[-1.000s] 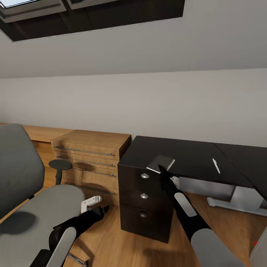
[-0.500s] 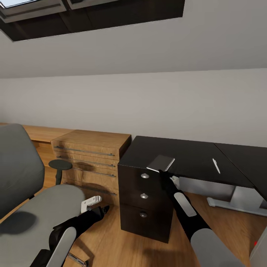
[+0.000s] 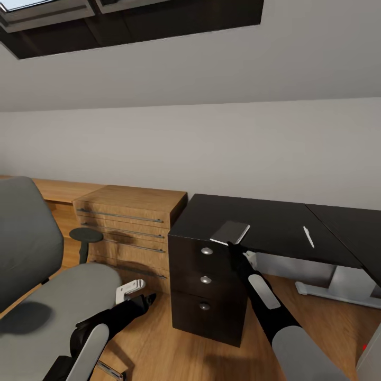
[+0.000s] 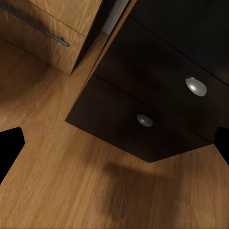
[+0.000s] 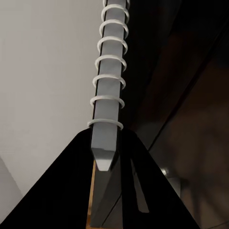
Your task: In the bedroom, organize the workspace by keeping the computer under the desk, ensuring the monitor is on the desk, placing the keyboard on the desk next to the monitor, placing the mouse on the desk next to the keyboard, moving the folder from the swivel chair onto the desk next to the mouse, stacking the notebook on top of the folder with the pen on top of the notebook, and positioning the swivel chair next to the desk.
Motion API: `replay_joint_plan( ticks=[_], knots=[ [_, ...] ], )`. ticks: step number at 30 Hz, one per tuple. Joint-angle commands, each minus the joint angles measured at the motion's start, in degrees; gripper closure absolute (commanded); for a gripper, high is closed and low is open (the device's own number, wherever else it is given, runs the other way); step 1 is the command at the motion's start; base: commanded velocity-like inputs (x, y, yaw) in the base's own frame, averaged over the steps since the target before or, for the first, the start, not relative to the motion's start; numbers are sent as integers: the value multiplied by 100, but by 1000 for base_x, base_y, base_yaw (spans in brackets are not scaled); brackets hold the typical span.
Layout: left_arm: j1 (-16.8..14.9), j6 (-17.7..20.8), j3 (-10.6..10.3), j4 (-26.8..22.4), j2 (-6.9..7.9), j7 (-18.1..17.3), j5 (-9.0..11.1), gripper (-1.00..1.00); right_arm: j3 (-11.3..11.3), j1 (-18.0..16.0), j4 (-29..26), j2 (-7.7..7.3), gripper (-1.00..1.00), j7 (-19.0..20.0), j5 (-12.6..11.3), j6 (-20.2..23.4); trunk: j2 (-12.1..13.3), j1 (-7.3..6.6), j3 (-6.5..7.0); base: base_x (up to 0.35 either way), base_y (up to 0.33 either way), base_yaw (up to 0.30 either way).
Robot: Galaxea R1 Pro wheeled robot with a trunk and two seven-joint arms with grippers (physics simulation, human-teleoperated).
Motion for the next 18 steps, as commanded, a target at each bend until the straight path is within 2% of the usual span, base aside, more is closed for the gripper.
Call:
replay_joint_plan(
  ticks=[1,16,18],
  knots=[
    [-4,5,-10,-6,5,57,60,-100,-1,-2,4,-1,100,13,-69,13,-3,-1,-6,0,0,0],
    [-3,5,-10,-4,5,60,46,-100,-10,-2,-5,-9,100,13,-62,10,-3,-1,-6,0,0,0],
    [-4,5,-13,-3,4,60,44,-100,-10,-2,-5,-9,100,13,-61,5,78,-45,29,0,0,0]
  ],
)
